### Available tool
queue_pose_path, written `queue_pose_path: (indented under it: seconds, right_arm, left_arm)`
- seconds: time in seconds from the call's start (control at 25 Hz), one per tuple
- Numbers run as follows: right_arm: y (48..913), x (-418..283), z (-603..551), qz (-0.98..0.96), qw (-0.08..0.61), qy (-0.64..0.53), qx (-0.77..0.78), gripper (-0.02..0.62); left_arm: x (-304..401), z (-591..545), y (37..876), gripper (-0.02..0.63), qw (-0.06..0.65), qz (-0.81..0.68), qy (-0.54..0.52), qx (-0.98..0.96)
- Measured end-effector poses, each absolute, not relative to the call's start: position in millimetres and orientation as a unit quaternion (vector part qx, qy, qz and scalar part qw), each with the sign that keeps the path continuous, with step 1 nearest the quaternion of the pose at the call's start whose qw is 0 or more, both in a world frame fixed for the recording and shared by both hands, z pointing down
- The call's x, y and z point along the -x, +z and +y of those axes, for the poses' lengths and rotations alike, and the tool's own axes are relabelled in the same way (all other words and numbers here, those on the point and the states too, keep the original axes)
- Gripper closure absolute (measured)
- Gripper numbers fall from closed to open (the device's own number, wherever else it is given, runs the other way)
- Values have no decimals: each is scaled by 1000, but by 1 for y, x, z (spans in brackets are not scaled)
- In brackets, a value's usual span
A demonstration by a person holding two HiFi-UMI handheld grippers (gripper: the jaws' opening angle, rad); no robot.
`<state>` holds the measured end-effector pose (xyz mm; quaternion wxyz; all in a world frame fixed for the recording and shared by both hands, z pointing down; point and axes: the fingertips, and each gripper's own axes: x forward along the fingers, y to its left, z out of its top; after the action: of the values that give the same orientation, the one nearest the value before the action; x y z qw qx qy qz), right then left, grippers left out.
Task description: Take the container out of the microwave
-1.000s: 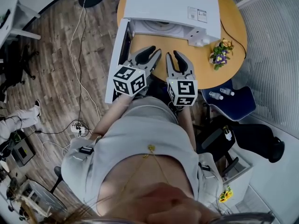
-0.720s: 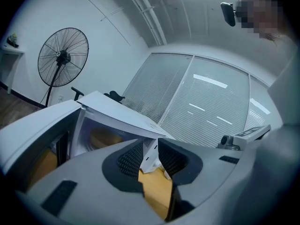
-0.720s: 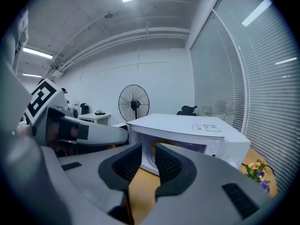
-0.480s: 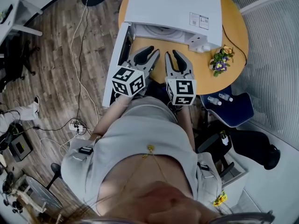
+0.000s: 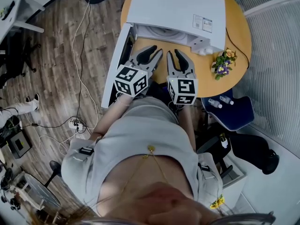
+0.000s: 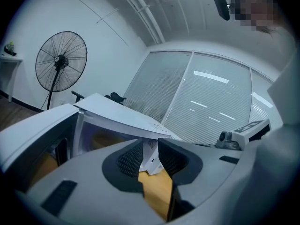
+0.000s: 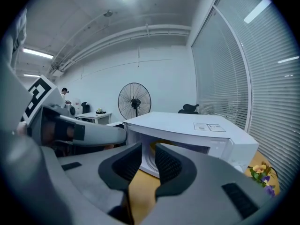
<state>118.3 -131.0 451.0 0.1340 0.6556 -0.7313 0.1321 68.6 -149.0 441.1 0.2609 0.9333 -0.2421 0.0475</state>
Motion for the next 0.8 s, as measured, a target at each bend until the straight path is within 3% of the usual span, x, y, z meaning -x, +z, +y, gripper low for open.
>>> queue_pose_path:
  seconds: [0.8]
  right_arm:
    - [472,-130,-162,-737,154,142,-642,499]
  left_arm:
    - [-63,-167,455,503,271,-266,61,-923]
